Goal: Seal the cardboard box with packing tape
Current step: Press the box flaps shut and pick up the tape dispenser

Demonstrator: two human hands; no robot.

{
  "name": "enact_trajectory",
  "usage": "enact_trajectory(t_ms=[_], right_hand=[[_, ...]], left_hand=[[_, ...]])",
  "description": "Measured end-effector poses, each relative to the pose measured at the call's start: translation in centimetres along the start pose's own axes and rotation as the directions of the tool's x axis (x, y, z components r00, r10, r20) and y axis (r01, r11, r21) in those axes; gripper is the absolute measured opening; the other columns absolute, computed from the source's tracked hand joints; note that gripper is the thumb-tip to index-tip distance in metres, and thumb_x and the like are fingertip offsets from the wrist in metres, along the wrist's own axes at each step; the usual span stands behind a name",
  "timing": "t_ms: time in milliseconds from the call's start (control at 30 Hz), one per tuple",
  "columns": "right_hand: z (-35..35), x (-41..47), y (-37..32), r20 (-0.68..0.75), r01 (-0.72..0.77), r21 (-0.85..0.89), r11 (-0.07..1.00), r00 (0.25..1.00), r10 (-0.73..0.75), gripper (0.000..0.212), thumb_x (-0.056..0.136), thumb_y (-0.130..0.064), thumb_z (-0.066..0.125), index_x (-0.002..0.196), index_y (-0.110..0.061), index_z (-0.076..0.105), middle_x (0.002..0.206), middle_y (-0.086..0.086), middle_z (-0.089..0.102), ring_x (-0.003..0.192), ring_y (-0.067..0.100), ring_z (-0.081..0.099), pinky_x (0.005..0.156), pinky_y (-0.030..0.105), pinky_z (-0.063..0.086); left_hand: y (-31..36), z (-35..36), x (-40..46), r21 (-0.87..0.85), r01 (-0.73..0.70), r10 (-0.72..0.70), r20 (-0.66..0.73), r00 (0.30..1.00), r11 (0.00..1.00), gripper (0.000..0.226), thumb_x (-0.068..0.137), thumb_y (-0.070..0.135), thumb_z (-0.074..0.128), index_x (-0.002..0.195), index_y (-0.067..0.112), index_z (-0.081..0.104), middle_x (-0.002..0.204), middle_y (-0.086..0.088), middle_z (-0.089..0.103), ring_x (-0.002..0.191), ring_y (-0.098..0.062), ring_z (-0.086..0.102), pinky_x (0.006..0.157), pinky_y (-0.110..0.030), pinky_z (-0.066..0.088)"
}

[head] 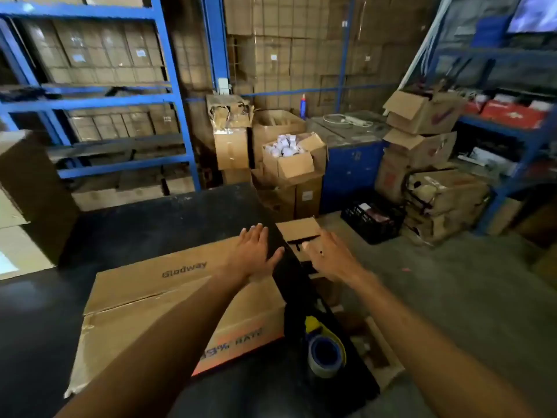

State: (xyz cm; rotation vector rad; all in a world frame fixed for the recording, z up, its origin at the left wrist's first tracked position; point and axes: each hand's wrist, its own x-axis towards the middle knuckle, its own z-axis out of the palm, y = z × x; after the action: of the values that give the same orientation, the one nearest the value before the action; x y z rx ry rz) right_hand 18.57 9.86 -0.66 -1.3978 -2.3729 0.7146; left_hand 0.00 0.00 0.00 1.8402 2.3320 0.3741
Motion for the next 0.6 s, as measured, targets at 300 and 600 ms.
enact_trajectory(t_ms=[300,600], right_hand=[[8.8,-5.2,10.6,0.284,-0.180,-0.151,0.972,0.934,0.217,0.071,0.094,-0.048,0.051,0.151,-0.014,0.024,0.154,0.017,0.029,0.139,0.036,0.030,0.111,0.048,0.033],[15.8,-6.9,15.6,0.372,-0.233,-0.282,0.931,0.868,0.330,0.051,0.089,-0.023,0.064,0.131,-0.008,0.040,0.136,0.019,0.045,0.126,0.038,0.046,0.094,0.041,0.043]], left_hand=[[-0.3,10.4,-0.5,0.066,0.065,-0.077,0.199,0.977,0.996,0.103,0.091,0.075,0.031,0.155,0.001,-0.002,0.164,-0.020,-0.011,0.152,-0.031,-0.011,0.121,-0.038,-0.007],[-2.1,16.7,-1.3,0.180,0.048,-0.079,0.167,0.983,0.983,0.095,0.097,0.064,0.029,0.154,-0.004,-0.005,0.163,-0.024,-0.011,0.151,-0.037,-0.012,0.122,-0.044,-0.005]])
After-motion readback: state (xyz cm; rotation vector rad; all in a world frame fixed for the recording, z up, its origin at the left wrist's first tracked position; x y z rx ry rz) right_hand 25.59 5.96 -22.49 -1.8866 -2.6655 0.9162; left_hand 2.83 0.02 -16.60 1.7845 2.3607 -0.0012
